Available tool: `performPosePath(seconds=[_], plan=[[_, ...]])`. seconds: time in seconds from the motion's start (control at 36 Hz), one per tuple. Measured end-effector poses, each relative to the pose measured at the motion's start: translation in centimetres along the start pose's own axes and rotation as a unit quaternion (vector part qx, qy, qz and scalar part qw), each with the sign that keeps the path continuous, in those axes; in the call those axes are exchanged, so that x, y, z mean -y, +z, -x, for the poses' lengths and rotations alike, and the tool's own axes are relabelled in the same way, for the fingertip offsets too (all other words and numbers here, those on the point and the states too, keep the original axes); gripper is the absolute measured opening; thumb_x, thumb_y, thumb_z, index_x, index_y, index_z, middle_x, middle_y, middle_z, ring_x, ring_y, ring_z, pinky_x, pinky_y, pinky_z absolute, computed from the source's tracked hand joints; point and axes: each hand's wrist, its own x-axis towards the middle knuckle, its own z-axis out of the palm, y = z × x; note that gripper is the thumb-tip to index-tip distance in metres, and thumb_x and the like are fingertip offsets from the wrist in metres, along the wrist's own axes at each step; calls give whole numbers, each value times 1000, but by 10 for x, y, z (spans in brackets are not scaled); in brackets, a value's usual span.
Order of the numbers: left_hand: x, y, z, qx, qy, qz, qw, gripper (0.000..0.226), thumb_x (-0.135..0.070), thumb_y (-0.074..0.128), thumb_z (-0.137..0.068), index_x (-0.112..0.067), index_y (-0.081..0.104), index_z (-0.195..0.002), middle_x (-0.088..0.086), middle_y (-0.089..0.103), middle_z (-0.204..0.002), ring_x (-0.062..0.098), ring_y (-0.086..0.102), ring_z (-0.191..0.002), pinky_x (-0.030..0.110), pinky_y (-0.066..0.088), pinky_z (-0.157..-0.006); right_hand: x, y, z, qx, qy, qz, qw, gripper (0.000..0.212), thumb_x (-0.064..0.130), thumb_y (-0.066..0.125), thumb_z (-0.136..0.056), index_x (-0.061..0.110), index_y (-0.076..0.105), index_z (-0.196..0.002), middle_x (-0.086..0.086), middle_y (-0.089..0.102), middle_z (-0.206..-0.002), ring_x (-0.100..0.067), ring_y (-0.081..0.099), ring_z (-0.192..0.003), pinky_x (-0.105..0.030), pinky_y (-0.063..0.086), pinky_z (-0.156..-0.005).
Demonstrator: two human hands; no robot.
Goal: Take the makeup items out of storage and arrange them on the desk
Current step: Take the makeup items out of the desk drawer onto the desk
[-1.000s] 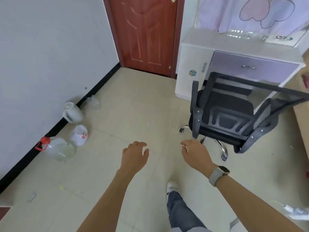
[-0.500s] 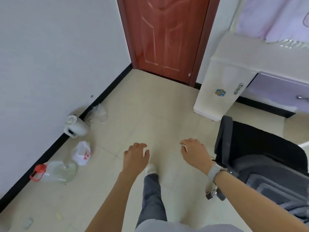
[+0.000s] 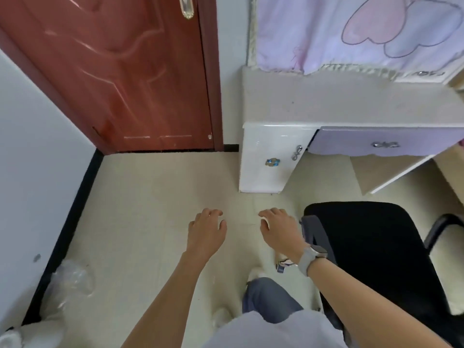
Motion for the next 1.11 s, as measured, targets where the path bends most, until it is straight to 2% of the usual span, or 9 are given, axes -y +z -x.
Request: performPosePath(seconds=[0.14,0.36,0.47,0.53,0.67,0.81,0.92,1.0,1.11], plan=[[-50,2,-97,32,73,-28,996,36,-33,39,-97,-20,49,-130,2,50,-129,19,48,-115,34,37,-93,-59,-27,-58,-24,80,-4,997,36,23,36,-96,21,51,-129,1,54,-129,-20,47,-119,-33,38,-92],[-152,-1,-230,81,162,-65,981,35,-27,41,-96,-19,51,-129,3,50,-129,21,47,-116,34,39,-95,-153,-71,-148,-48,166,-65,983,36,21,34,-97,17,52,-128,-5,58,-119,-26,56,-101,-34,45,-85],[-211,0,-291,77,208,-90,971,35,-27,41,-96,-21,50,-129,1,49,-130,21,46,-116,33,38,-94,-199,-89,-184,-72,210,-81,972,33,21,36,-96,14,58,-119,-7,60,-111,-29,55,-103,-32,43,-82],[-237,4,-312,87,231,-99,964,34,-27,40,-97,-21,50,-129,1,49,-131,21,46,-117,32,36,-94,-218,-94,-197,-77,239,-112,962,33,21,37,-96,14,58,-121,-5,59,-116,-28,52,-110,-33,43,-89],[-292,21,-352,102,289,-107,946,34,-23,42,-96,-20,50,-129,0,47,-133,22,46,-117,32,37,-95,-264,-103,-223,-95,313,-185,927,36,22,37,-96,17,56,-126,-4,59,-122,-24,53,-113,-32,41,-94],[-347,50,-396,122,354,-136,917,36,-21,45,-94,-19,48,-130,0,44,-136,23,43,-120,35,37,-96,-318,-112,-250,-139,404,-307,850,34,18,39,-96,12,54,-126,-8,59,-124,-26,54,-113,-37,42,-97],[-390,78,-433,129,423,-157,883,39,-19,53,-89,-17,54,-128,5,47,-137,28,42,-126,41,36,-96,-364,-121,-273,-197,467,-302,807,33,16,38,-97,11,51,-127,-9,56,-124,-29,56,-107,-40,47,-88],[-420,101,-456,119,482,-145,856,41,-16,69,-77,-14,63,-117,10,57,-128,34,52,-119,47,43,-91,-401,-122,-290,-206,481,-235,819,36,12,36,-96,11,47,-130,-8,50,-129,-26,47,-116,-41,46,-88],[-444,134,-478,99,553,-155,813,44,-19,72,-72,-14,65,-115,13,58,-127,37,54,-117,52,44,-92,-443,-112,-305,-178,420,-79,886,39,-1,47,-87,3,53,-125,-12,53,-128,-29,47,-123,-42,41,-96]])
